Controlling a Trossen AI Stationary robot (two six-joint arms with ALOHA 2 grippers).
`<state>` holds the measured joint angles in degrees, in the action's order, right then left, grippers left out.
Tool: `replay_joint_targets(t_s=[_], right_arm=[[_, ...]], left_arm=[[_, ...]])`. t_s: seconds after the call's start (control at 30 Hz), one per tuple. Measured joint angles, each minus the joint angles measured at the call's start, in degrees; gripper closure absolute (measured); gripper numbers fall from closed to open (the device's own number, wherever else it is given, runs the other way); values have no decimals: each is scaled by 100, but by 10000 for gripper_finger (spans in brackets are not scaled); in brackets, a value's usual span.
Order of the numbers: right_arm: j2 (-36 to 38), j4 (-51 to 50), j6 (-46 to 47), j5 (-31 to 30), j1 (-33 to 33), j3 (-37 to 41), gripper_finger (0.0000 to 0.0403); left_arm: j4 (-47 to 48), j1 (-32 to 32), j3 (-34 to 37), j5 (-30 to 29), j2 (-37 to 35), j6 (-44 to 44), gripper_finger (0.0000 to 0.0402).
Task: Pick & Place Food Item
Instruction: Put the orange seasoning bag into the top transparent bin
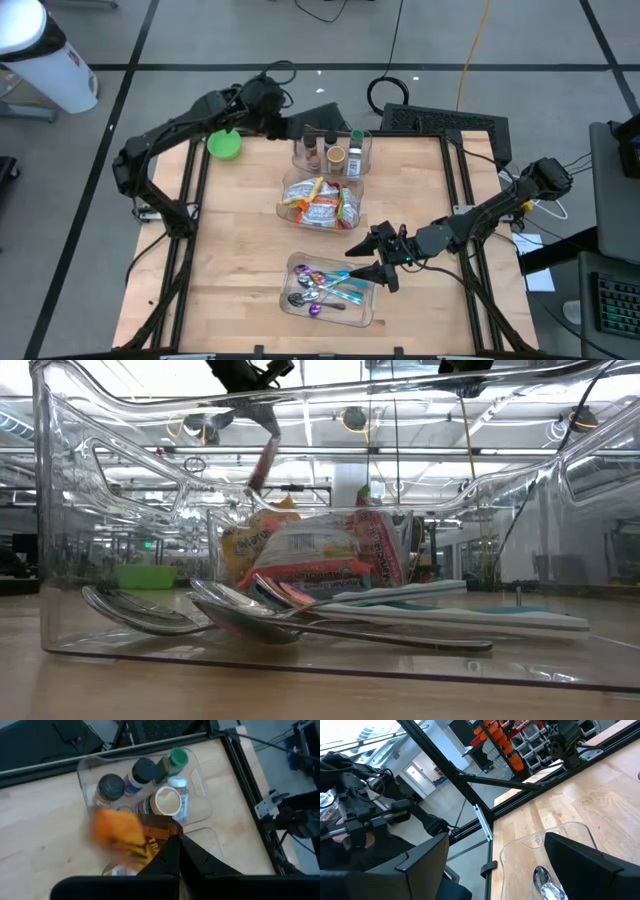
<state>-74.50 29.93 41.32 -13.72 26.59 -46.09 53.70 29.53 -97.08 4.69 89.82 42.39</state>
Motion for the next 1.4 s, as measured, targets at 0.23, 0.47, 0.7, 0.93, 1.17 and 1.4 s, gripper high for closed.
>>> replay_joint_targets(t_s=[0.23, 0.47, 0.7, 0.93, 1.17, 1.4], right_arm=[[0, -20, 0, 0, -43, 0, 83], [0, -20, 0, -2, -44, 0, 83], [0, -21, -2, -2, -44, 0, 83], [0, -20, -1, -2, -44, 0, 83], [0, -22, -2, -2, -44, 0, 83], [0, -22, -43, -2, -44, 0, 83]], left_arm=[[-74, 168, 0, 30, 2, -36, 402], [-110, 237, 0, 39, 2, -72, 402], [-202, 228, 4, 114, 242, -123, 402], [-275, 228, 4, 291, 522, -165, 402], [-292, 231, 4, 234, 548, -237, 402], [-176, 237, 4, 0, 562, -329, 402]])
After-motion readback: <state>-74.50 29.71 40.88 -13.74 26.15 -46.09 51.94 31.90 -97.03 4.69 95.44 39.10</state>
